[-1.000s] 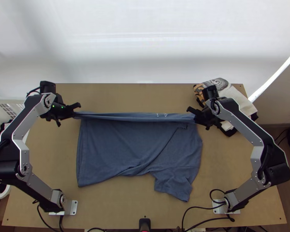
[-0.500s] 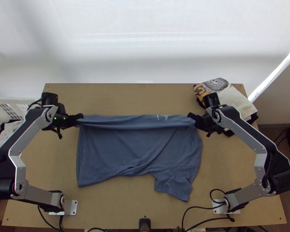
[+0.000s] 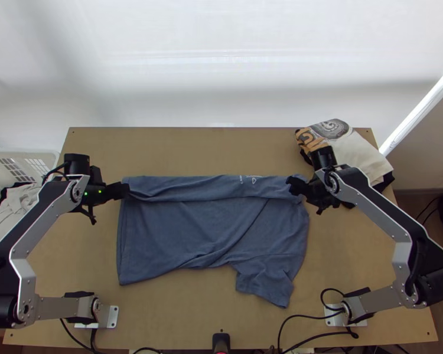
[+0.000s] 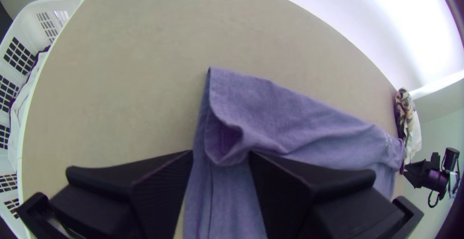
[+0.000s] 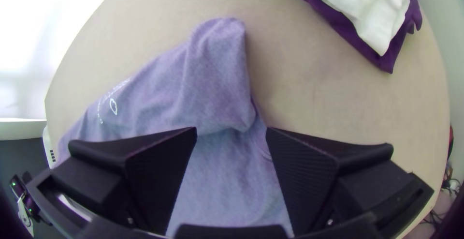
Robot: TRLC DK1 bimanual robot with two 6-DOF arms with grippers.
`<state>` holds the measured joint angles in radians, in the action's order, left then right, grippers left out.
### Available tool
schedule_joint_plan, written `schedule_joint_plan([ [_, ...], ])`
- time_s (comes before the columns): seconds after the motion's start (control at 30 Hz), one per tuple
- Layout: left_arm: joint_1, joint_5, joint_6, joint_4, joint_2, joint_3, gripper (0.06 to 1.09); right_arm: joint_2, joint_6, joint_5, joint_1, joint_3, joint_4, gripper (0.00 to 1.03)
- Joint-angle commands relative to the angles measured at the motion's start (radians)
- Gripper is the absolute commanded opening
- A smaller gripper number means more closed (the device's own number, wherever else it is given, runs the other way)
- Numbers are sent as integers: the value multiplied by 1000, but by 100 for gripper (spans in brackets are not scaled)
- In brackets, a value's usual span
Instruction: Fold the t-shirt
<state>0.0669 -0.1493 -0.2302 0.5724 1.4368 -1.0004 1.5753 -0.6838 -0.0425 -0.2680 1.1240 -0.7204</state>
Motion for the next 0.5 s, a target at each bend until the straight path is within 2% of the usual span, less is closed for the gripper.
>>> schedule_joint_plan([
  [0.0,1,2,12,-11,-61,19,100,-67,29,3,1,-26,-37,79],
  [0.07,4,-18,14,-11,-98,25,101,-121,40,4,7,-41,-50,81],
  [0.17,30,-85,0,21,-122,20,104,-224,20,1,6,-58,-99,91],
  [0.23,31,-85,-4,26,-164,23,104,-287,18,1,-7,-67,-131,91],
  [0.3,31,-84,-1,30,-211,31,104,-330,-10,1,-25,-69,-209,91],
  [0.37,30,-84,5,49,-257,40,104,-340,-85,-2,-51,-67,-326,91],
  [0.47,25,-84,5,89,-309,46,104,-356,-45,-33,-88,-105,-445,91],
])
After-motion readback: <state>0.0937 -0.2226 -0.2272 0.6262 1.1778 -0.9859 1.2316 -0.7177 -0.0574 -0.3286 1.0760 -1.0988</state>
